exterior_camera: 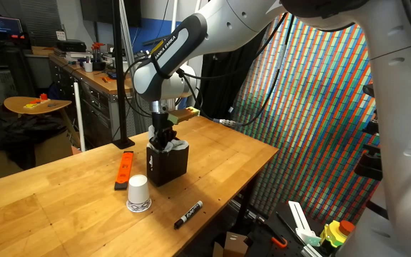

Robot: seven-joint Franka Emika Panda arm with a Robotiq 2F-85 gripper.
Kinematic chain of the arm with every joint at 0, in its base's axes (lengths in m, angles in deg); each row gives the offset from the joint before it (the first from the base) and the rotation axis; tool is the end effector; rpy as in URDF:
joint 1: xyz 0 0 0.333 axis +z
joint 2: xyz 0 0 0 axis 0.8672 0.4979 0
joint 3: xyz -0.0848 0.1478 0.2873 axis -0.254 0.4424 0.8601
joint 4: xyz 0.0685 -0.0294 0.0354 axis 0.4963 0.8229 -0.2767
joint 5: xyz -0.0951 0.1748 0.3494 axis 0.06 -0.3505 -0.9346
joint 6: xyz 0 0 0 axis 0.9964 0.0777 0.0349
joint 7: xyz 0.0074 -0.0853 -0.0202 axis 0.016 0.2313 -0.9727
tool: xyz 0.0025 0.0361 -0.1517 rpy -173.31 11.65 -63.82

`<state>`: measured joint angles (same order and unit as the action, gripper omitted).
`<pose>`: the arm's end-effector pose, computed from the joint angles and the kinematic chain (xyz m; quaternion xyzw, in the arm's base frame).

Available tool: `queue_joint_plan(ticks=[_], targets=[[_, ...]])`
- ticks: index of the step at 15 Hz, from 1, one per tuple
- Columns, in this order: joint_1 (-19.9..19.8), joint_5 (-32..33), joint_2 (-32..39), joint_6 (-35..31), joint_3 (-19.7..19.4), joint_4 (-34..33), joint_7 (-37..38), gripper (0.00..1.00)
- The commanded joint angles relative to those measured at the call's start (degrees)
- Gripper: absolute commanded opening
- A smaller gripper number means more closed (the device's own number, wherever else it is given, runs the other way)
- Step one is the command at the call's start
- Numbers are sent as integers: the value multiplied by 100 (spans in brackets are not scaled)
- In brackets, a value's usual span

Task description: Pick up the cloth and put it in the box

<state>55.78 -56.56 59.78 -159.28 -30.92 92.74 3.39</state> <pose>0.6317 -0.0274 0.1971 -0.9880 -0.1294 0.0812 0.0216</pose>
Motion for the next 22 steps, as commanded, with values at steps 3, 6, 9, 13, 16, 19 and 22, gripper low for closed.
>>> queue_joint_plan(ticks=[3,6,9,13,16,19,22], targets=[[-146,-324,138,112,106,-50,-232,0],[-156,-254,-56,144,73,-48,-310,0],[-146,-180,-242,204,52,-41,-387,0],[-113,-80,-577,314,24,21,-463,0],[-71,24,-863,396,-6,18,-503,0],[-29,164,-1120,447,-13,-43,-570,0],[27,305,-1252,459,-1,-229,-633,0]])
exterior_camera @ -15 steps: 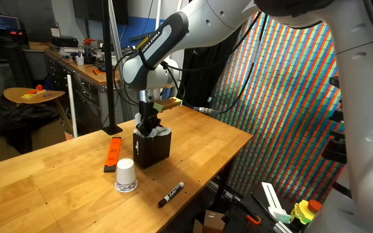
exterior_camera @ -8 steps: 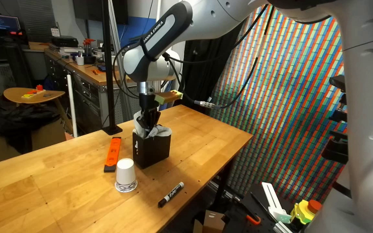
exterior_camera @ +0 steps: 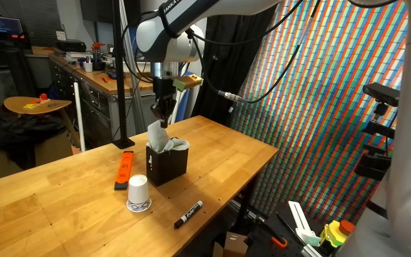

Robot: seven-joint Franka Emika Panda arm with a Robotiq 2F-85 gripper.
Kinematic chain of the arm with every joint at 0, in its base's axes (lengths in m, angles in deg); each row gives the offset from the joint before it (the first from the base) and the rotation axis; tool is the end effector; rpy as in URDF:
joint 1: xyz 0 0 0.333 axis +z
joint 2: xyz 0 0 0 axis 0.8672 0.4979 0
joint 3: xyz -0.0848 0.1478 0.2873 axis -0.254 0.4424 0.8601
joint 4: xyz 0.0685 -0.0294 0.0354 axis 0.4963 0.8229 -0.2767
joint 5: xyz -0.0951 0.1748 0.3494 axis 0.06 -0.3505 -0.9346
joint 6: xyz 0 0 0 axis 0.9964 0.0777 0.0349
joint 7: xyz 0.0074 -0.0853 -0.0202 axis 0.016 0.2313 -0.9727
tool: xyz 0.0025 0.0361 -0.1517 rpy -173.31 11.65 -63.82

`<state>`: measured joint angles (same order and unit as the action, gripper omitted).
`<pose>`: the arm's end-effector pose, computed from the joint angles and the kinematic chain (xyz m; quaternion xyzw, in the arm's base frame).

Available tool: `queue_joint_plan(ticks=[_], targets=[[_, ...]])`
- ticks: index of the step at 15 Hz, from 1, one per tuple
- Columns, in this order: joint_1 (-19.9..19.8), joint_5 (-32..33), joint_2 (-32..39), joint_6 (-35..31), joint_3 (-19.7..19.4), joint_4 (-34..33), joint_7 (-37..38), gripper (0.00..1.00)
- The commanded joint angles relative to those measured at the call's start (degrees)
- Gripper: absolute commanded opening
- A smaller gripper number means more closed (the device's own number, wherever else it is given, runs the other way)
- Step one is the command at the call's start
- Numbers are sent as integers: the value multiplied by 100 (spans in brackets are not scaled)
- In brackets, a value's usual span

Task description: Pick up the cloth and put it in the box

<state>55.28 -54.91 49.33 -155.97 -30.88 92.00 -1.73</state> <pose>0.6404 -0.0359 0.3149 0.9839 0.1782 -0.0164 0.0042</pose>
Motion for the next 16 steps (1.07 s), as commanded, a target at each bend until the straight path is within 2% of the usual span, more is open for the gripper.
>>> queue_joint_plan(ticks=[1,8,16], targets=[[97,153,-221,134,1,-240,-139,0],[325,68,45,175,183,-1035,-329,0],[351,20,887,286,354,-1658,-547,0]])
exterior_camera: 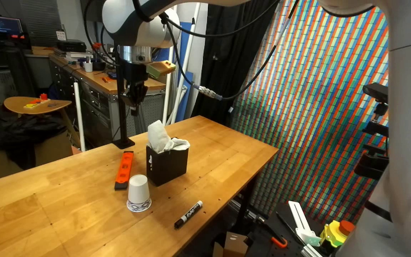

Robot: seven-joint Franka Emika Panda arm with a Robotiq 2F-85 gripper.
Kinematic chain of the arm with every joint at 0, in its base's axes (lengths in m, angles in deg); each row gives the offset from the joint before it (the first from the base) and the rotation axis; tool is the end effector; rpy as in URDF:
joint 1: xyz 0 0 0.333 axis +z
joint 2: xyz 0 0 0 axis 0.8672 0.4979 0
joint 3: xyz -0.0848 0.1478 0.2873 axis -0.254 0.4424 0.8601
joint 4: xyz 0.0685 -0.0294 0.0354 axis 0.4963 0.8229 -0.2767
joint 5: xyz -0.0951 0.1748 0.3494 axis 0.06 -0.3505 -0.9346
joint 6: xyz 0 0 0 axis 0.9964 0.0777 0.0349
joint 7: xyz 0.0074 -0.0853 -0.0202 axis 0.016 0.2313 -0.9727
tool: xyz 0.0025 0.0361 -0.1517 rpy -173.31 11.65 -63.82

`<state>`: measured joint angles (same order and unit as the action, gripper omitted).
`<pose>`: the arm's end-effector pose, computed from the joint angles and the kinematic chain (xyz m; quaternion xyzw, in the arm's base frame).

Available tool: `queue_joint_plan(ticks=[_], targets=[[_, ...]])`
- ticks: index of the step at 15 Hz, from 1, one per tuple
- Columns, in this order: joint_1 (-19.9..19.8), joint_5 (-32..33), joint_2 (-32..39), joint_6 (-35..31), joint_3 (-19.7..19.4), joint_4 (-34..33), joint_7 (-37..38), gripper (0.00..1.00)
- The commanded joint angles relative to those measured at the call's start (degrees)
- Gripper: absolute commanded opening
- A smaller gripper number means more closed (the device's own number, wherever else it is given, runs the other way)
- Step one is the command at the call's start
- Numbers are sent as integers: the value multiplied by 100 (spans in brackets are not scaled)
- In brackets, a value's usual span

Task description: Pick up the cloth and put it in the box

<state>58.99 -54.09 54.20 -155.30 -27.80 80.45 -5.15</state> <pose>0.6954 0.0376 0.3530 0.9638 0.2640 0.0369 0.0099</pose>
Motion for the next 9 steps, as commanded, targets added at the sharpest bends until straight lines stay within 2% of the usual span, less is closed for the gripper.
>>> queue_joint_plan(ticks=[1,6,9], targets=[[-15,-42,516,251,52,-589,-233,0],[-55,11,954,362,61,-927,-428,0],[-122,97,1013,398,15,-835,-573,0]])
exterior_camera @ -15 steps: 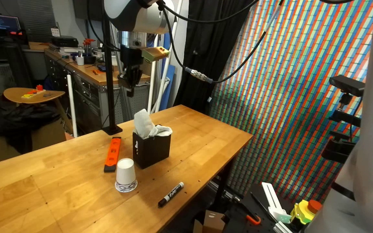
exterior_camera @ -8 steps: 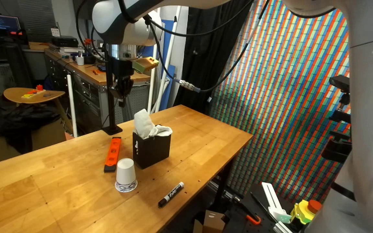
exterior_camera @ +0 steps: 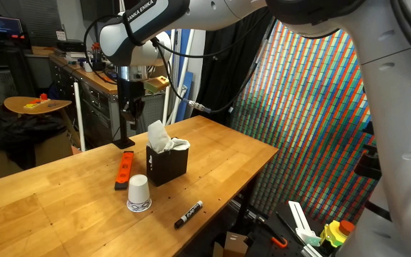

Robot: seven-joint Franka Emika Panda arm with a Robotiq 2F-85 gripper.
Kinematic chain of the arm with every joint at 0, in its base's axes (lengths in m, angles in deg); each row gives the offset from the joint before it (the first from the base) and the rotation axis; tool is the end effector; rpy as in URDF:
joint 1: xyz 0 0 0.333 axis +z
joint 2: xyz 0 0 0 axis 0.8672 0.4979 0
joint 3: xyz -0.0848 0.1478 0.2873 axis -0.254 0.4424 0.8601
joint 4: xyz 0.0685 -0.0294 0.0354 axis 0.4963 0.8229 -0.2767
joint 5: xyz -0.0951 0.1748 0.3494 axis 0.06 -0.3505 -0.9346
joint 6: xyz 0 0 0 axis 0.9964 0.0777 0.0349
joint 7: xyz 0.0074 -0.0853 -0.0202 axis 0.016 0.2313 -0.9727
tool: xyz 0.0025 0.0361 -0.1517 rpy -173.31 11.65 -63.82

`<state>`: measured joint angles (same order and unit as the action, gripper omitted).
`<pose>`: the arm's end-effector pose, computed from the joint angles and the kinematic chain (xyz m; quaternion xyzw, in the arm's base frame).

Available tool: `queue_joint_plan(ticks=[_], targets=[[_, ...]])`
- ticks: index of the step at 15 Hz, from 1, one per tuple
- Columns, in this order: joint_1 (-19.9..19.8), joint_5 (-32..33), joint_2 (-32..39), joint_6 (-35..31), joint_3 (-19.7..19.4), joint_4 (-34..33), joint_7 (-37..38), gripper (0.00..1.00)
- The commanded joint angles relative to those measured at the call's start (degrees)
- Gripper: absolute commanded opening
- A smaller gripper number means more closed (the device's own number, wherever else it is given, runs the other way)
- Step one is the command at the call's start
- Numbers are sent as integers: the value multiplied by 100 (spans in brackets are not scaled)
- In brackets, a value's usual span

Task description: Pick up the cloth and put it in the box

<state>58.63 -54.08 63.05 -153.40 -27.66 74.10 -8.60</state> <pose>0.7186 0.0338 0.2939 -0.9574 -0.2888 -0.0010 0.0040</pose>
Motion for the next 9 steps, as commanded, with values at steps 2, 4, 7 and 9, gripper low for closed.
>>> queue_joint_plan(ticks=[2,4,7,9], targets=[[-167,138,115,222,-20,-76,-362,0],[-264,129,77,216,-58,54,-429,0],[-392,126,-25,199,-131,180,-462,0],[-465,108,-250,180,-156,456,-441,0]])
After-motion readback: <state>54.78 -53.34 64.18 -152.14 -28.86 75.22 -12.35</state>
